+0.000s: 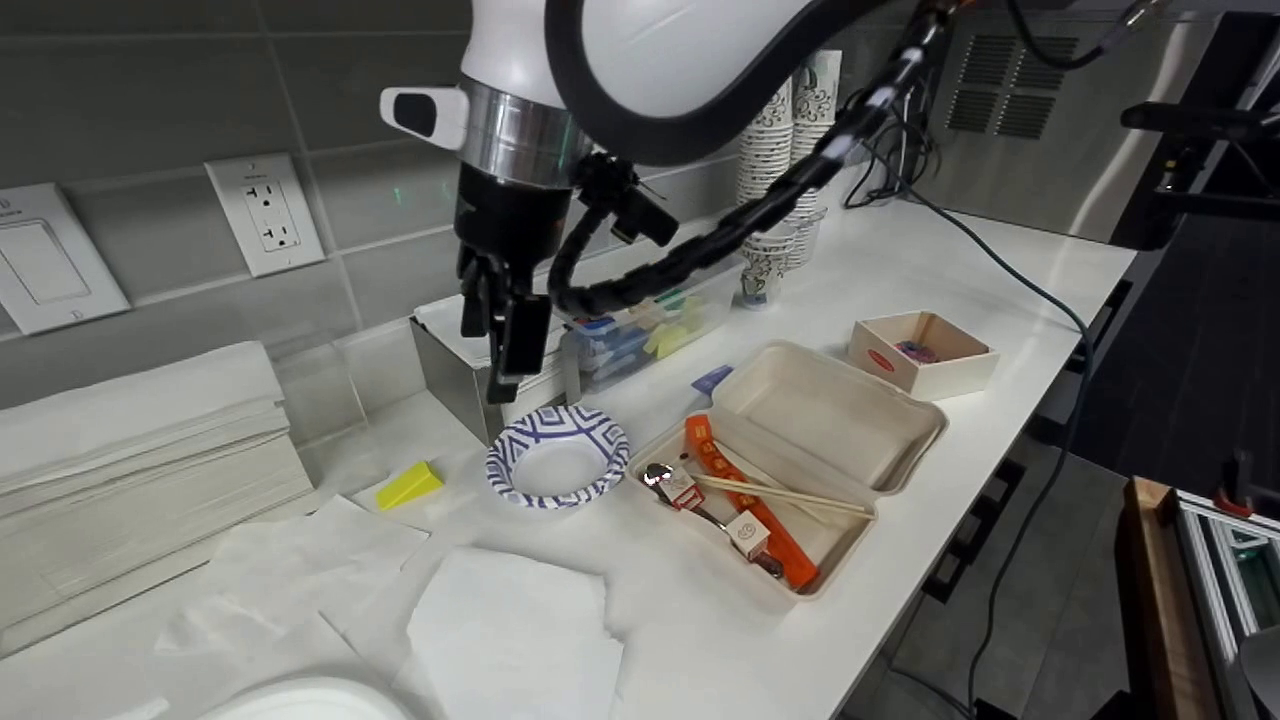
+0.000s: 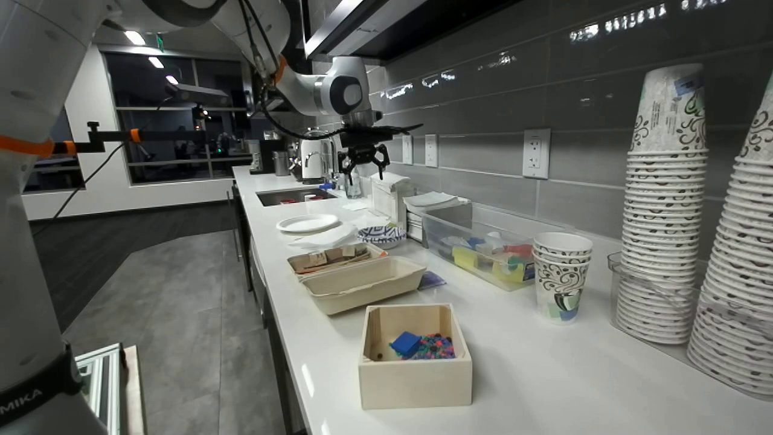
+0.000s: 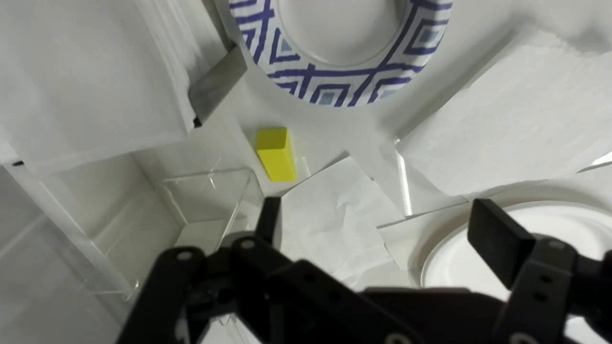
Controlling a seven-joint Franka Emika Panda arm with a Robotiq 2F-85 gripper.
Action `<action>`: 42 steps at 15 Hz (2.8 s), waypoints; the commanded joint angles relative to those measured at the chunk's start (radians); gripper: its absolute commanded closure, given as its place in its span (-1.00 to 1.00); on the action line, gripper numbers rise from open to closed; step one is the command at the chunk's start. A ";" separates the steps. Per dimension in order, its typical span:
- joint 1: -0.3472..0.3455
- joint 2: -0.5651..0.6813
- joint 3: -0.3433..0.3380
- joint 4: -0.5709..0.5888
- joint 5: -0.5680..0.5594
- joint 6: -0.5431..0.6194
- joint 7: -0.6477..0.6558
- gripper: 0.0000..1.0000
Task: Put the yellow item in the pack
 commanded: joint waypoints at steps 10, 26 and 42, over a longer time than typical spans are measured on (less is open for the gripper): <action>0.032 0.251 -0.002 0.258 -0.073 -0.004 0.010 -1.00; 0.042 0.424 0.001 0.451 -0.081 -0.052 -0.093 -1.00; 0.076 0.695 -0.006 0.813 -0.059 -0.223 -0.162 -1.00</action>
